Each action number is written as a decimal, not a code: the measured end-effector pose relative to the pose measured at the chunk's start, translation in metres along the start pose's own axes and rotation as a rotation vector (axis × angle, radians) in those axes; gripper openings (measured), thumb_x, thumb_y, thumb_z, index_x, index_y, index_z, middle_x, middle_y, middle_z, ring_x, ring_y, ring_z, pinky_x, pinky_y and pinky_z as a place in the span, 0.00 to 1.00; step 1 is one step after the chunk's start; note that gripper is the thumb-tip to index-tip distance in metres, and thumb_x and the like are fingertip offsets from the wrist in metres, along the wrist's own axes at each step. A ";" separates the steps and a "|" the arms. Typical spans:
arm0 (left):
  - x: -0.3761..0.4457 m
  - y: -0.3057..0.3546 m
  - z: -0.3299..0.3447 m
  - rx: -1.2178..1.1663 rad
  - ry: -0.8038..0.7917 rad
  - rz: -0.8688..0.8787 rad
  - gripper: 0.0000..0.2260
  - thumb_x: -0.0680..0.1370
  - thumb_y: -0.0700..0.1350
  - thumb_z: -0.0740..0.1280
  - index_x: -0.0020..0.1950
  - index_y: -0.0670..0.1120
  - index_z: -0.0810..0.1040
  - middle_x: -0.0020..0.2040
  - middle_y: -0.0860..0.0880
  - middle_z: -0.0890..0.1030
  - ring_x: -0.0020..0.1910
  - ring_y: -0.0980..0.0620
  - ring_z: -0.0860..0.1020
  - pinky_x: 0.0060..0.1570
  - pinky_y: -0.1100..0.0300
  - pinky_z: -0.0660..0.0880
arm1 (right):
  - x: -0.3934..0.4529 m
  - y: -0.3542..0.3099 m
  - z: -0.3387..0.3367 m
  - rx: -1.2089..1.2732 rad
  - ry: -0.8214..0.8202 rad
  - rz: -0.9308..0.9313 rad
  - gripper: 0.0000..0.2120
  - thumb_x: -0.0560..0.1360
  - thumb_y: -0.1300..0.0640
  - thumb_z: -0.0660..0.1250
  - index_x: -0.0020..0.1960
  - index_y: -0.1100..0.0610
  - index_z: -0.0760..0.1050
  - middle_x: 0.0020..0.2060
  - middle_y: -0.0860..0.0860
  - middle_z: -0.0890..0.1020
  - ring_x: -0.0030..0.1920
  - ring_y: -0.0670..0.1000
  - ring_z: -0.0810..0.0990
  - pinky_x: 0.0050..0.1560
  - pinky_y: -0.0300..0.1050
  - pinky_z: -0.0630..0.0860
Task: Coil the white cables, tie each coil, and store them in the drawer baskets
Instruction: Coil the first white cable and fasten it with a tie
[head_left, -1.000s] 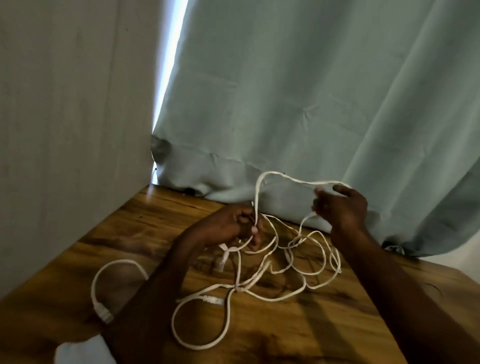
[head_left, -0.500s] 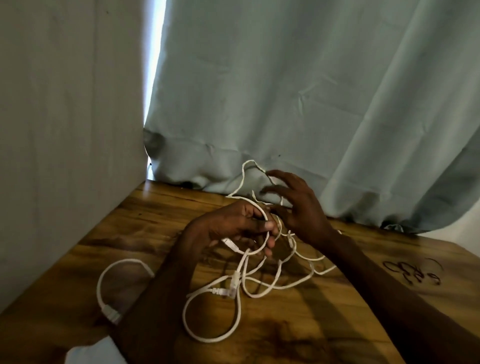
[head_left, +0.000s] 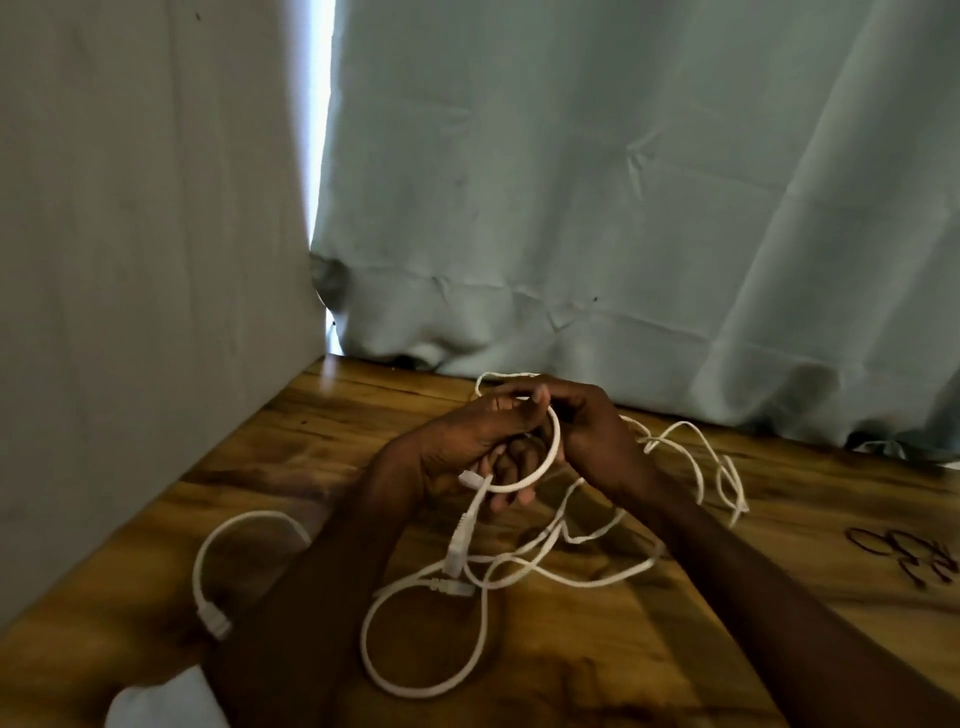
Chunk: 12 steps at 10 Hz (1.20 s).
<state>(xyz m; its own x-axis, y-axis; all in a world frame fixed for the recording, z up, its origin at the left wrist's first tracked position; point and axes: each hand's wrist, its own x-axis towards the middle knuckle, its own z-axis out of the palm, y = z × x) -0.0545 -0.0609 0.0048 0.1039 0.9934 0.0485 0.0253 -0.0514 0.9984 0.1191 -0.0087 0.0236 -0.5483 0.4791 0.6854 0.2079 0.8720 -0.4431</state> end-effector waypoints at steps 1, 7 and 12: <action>0.013 -0.004 -0.004 0.054 0.120 0.055 0.09 0.84 0.54 0.62 0.54 0.51 0.78 0.37 0.56 0.85 0.36 0.60 0.83 0.40 0.61 0.80 | -0.001 0.015 0.020 0.197 0.141 0.070 0.16 0.73 0.71 0.72 0.60 0.66 0.82 0.57 0.57 0.86 0.60 0.53 0.85 0.61 0.44 0.78; 0.003 0.009 -0.007 -0.259 -0.052 0.257 0.12 0.81 0.48 0.65 0.46 0.39 0.80 0.36 0.39 0.77 0.37 0.43 0.78 0.42 0.52 0.79 | -0.017 0.041 0.019 -0.557 0.323 0.197 0.07 0.79 0.50 0.66 0.49 0.50 0.83 0.42 0.50 0.86 0.42 0.56 0.85 0.39 0.52 0.78; 0.021 -0.002 -0.020 -0.202 0.267 0.383 0.16 0.85 0.48 0.60 0.48 0.38 0.80 0.56 0.39 0.85 0.59 0.44 0.83 0.61 0.52 0.77 | -0.020 0.008 0.039 -0.228 -0.055 -0.087 0.10 0.79 0.49 0.70 0.59 0.42 0.82 0.50 0.38 0.86 0.49 0.38 0.82 0.49 0.40 0.79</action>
<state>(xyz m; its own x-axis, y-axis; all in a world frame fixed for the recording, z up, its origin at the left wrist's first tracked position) -0.0719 -0.0380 0.0049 -0.1908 0.8999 0.3921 -0.1605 -0.4227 0.8920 0.1001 -0.0147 -0.0162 -0.6139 0.4002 0.6804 0.3317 0.9129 -0.2377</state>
